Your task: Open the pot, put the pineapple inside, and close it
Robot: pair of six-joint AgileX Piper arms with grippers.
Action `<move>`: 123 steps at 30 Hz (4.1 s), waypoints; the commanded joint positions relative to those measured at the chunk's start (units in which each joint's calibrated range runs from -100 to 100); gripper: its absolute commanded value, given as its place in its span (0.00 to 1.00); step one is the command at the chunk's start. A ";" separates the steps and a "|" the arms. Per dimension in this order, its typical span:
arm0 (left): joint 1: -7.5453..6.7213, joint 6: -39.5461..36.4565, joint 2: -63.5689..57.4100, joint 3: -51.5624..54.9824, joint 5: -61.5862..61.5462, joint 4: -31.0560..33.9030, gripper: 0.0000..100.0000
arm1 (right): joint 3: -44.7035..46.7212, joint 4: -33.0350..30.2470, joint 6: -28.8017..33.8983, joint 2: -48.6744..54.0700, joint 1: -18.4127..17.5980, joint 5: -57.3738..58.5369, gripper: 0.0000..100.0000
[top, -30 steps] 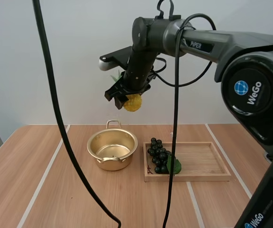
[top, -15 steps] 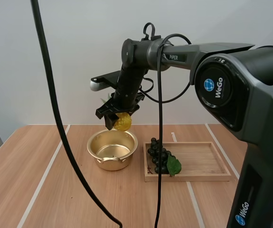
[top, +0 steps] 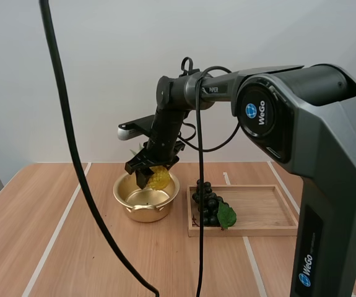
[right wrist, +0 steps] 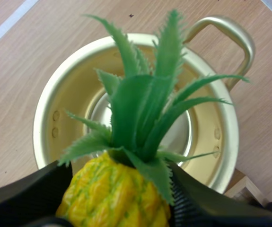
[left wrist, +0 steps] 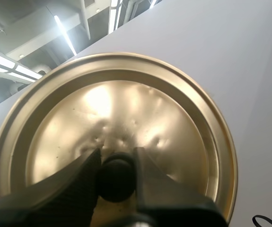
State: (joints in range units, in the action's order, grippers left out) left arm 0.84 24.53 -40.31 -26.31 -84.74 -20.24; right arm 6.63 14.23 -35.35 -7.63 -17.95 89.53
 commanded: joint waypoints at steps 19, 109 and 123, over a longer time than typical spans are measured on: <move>0.09 -0.27 -0.37 -0.36 -0.78 -0.09 0.00 | 0.20 1.54 -1.90 -8.19 -0.06 -2.24 0.00; 0.09 -3.31 -0.25 4.82 -7.68 -1.85 0.00 | -0.17 -23.55 19.60 41.83 16.54 -5.86 0.00; 0.09 -3.41 3.25 31.28 -3.56 -2.20 0.00 | 20.94 -23.20 22.83 52.70 20.02 -17.79 0.00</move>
State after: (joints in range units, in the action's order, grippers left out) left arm 0.84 21.80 -37.99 1.61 -92.53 -21.08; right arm 23.26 -9.12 -14.25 43.06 1.86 77.13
